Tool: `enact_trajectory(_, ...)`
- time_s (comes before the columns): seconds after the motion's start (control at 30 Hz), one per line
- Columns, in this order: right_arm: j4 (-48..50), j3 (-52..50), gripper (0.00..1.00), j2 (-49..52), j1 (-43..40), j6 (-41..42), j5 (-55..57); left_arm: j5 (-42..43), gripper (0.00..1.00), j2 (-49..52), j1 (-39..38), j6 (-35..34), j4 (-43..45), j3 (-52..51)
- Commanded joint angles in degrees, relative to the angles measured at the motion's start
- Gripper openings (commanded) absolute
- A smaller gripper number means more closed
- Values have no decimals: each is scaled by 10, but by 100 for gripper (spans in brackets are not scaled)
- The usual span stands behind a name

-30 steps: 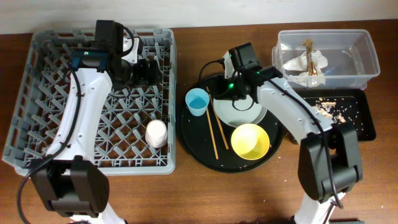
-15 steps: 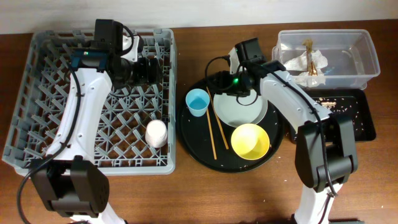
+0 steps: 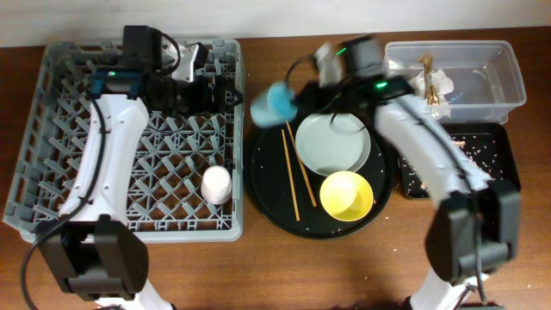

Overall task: Sort waste into correct bins and load items into the dishwasher rack
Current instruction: 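Grasp the blue cup with the right gripper and lift it, then pass the blue cup to the left gripper and set it in the rack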

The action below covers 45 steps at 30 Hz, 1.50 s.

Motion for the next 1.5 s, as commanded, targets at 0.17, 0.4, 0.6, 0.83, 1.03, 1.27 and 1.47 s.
enact_trajectory(0.17, 224, 13, 4, -25, -9, 137, -285, 477, 99, -3, 29, 149, 6, 7)
enact_trajectory(0.4, 257, 13, 4, -23, 23, 133, -297, 432, 89, -3, 29, 160, 6, 7)
enact_trajectory(0.6, 179, 12, 4, -20, 27, 76, -283, 469, 91, -3, 30, 160, 31, 7)
enact_trajectory(0.83, 179, 12, 4, -20, 38, 71, -268, 479, 66, -3, 30, 160, 31, 7)
enact_trajectory(1.03, 173, 12, 99, -20, 13, 70, -262, 290, 51, -3, 43, 142, 31, 7)
enact_trajectory(1.27, -81, 12, 99, -20, -53, 9, 59, -471, 52, 20, -84, 40, -61, 7)
enact_trajectory(1.47, -113, 12, 98, -20, -53, -5, 93, -458, 52, 95, -92, 24, -78, 7)
